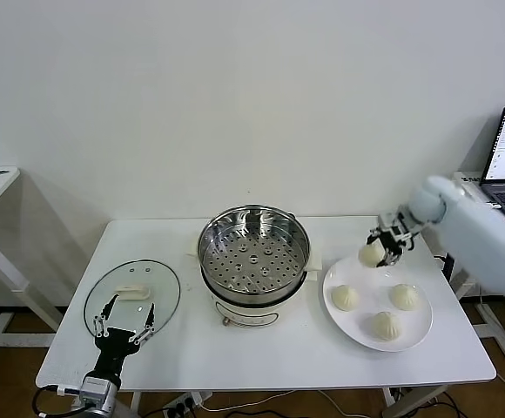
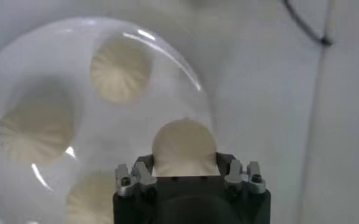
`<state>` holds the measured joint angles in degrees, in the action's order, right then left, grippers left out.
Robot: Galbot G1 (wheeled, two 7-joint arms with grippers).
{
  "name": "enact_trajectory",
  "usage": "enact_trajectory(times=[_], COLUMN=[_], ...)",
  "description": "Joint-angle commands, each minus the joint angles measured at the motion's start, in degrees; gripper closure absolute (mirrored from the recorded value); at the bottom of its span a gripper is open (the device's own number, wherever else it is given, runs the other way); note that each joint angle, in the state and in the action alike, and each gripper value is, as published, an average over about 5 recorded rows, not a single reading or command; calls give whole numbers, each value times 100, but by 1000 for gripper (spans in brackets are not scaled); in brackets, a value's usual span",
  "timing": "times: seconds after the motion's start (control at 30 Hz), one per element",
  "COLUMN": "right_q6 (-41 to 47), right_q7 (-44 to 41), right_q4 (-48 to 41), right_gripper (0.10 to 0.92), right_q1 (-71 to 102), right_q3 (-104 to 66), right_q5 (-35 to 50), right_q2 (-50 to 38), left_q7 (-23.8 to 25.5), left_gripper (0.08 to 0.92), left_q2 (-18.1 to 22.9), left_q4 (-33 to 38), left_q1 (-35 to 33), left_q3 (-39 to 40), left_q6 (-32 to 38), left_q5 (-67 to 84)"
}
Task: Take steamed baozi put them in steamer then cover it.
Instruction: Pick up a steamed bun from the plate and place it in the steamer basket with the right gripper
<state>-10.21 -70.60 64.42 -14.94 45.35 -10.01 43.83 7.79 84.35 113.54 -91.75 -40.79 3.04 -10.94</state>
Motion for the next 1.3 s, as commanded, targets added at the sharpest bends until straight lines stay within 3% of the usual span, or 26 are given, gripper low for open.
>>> enact_trajectory(times=[0.03, 0.37, 0.7, 1.3], right_q6=[-1393, -2277, -3034, -3924], right_q7=[-309, 85, 357, 604], right_q4=[1332, 1349, -29, -2281], right_gripper=[349, 355, 364, 360], right_q1=[-2344, -3177, -2563, -703], right_q3=[1685, 2598, 2431, 1265], right_q5=[779, 759, 23, -1409], right_q2=[-101, 1519, 3024, 3863], left_q7=[-1, 20, 65, 93], left_gripper=[177, 177, 177, 177], left_q2=[-20, -178, -294, -365], left_q4=[54, 1, -45, -129], left_q1=[-36, -74, -60, 3], left_q3=[-23, -83, -219, -314], left_q6=[-7, 4, 4, 12], left_q5=[0, 47, 184, 246])
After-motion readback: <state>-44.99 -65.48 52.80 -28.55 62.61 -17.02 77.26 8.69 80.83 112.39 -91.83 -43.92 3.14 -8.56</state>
